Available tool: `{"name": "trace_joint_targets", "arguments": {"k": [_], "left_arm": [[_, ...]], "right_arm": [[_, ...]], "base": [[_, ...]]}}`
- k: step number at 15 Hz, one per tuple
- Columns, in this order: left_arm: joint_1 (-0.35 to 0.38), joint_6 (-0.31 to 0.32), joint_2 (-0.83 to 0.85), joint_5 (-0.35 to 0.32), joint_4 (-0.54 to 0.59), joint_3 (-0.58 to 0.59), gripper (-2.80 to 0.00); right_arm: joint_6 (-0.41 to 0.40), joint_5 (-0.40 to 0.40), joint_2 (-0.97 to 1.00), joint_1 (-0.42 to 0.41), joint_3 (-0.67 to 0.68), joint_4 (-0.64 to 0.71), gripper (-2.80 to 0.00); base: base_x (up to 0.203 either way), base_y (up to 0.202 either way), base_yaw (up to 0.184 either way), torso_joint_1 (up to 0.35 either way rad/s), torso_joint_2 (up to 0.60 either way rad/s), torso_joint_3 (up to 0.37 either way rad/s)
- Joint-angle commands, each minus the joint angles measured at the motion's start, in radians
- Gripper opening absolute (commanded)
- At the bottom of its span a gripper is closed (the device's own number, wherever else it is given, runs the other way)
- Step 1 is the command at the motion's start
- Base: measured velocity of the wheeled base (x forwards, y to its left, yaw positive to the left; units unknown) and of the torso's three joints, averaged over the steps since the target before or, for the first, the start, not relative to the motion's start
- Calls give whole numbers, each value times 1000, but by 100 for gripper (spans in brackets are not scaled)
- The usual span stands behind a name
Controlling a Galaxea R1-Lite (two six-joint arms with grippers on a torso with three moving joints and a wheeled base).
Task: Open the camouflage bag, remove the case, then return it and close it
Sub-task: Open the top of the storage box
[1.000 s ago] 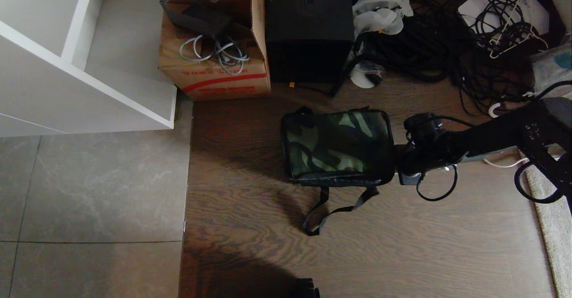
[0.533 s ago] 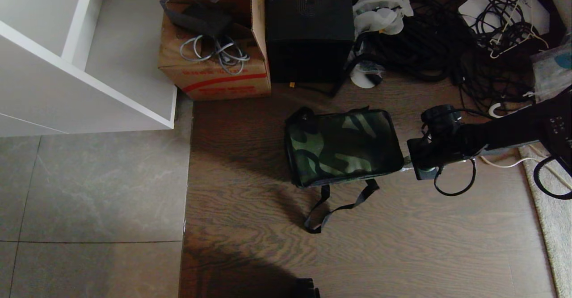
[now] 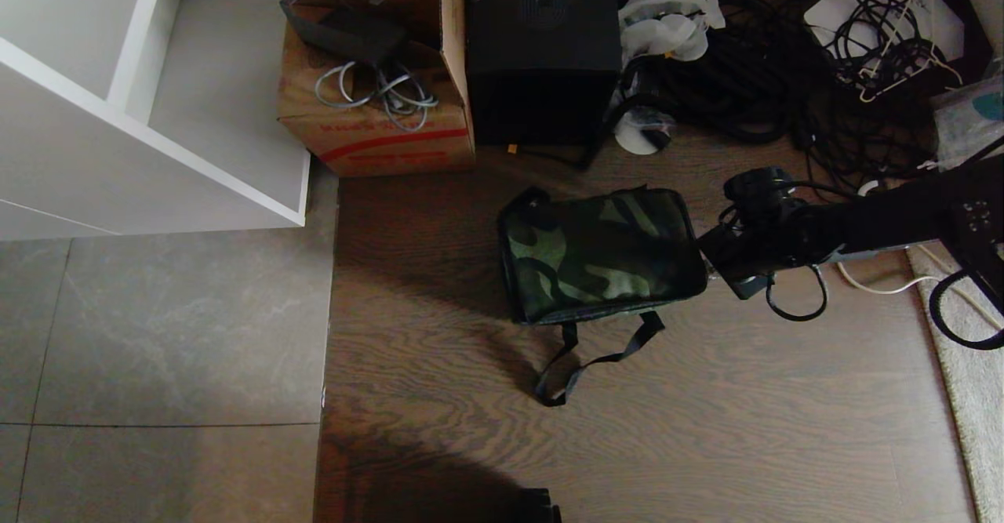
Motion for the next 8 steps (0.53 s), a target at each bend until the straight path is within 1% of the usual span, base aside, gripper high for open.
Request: {"name": "trace_joint_targets", "arguments": {"k": [1, 2, 4, 6, 8], "left_arm": [[0, -1, 0, 1, -1, 9, -280], [0, -1, -2, 1, 0, 9, -280], [0, -1, 0, 1, 0, 9, -280], [0, -1, 0, 1, 0, 9, -280], [0, -1, 0, 1, -1, 9, -280]], "right_arm": [[-62, -47, 29, 47, -13, -64, -280], [-101, -61, 36, 54, -13, -105, -280], [-215, -87, 41, 56, -13, -186, -280], [-294, -90, 49, 57, -19, -286, -280], [-395, -89, 50, 49, -3, -330, -280]], "base": [[0, 0, 0, 0, 0, 0], [0, 0, 0, 0, 0, 0], [0, 0, 0, 0, 0, 0], [0, 0, 0, 0, 0, 0], [0, 0, 0, 0, 0, 0]]}}
